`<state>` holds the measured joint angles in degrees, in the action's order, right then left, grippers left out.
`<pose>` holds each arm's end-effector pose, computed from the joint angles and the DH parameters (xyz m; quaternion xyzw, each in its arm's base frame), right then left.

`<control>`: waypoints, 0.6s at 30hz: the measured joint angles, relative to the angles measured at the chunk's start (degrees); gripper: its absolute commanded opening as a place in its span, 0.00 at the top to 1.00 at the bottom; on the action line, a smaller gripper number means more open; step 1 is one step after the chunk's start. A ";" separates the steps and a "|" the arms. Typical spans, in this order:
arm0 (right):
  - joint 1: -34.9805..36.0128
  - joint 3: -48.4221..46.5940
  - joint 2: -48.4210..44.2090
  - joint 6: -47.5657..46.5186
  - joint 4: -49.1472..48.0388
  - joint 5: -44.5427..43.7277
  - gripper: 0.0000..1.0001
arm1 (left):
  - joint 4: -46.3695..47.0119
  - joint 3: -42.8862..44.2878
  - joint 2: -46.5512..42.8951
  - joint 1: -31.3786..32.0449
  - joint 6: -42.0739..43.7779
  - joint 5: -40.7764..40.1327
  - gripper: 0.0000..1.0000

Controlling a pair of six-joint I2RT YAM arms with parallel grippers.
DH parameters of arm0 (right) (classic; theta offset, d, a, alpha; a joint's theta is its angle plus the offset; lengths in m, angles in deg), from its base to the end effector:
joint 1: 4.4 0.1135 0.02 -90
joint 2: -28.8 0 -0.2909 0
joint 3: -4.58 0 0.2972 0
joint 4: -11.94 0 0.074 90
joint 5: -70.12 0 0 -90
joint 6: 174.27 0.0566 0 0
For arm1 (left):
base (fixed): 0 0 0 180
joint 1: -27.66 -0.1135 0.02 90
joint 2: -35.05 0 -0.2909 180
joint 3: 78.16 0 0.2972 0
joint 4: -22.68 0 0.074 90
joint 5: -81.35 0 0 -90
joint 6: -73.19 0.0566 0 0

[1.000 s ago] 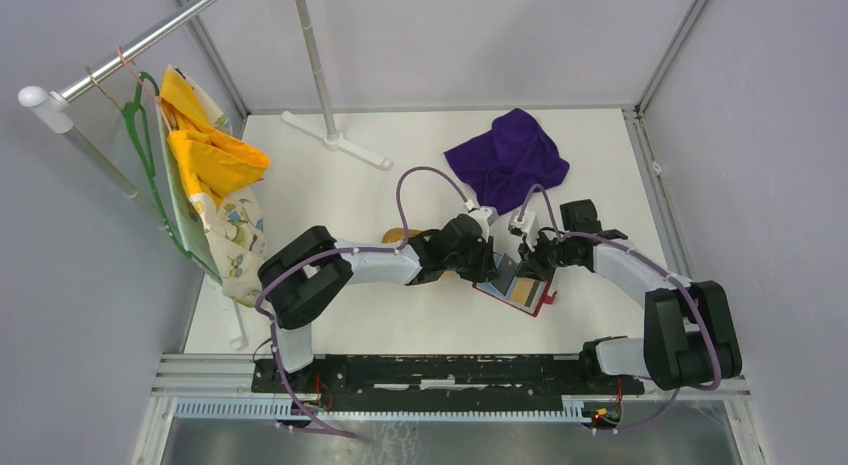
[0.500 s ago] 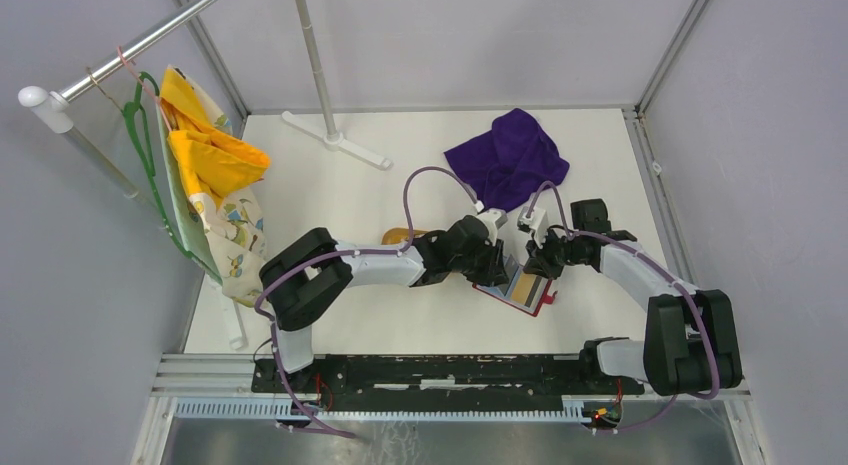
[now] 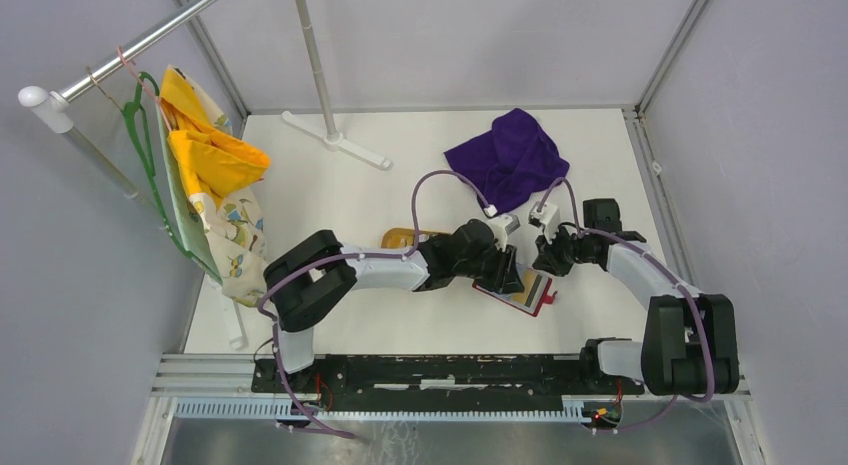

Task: Put the credit cards into the card holder
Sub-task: Turn over the card slot in the card holder.

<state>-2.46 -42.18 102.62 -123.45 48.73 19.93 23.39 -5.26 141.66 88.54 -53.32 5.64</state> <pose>0.2540 0.0449 0.1522 -0.3938 0.8305 0.2464 0.3075 0.2109 -0.4073 0.1571 0.2421 0.8398 -0.4278 0.2304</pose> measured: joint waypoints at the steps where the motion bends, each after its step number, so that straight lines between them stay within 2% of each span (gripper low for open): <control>1: -0.57 0.00 -0.26 0.09 0.00 0.00 0.83 | 0.50 0.11 0.33 0.15 0.00 0.48 0.58; 6: -4.02 0.00 -3.23 0.33 -0.22 0.02 0.83 | 2.75 0.35 2.71 0.66 -0.04 2.89 0.57; 11: -4.57 0.00 -3.98 -0.50 0.20 1.75 0.82 | 3.34 0.13 2.45 0.70 0.00 3.15 0.57; 18: -3.67 0.00 -4.02 -8.26 5.44 8.41 0.81 | 1.79 -2.99 -4.20 0.70 1.95 -2.78 0.57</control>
<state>-6.13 -42.18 98.60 -131.71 54.17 28.35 25.18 -8.25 137.46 89.24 -51.38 2.86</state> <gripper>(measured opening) 0.186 0.427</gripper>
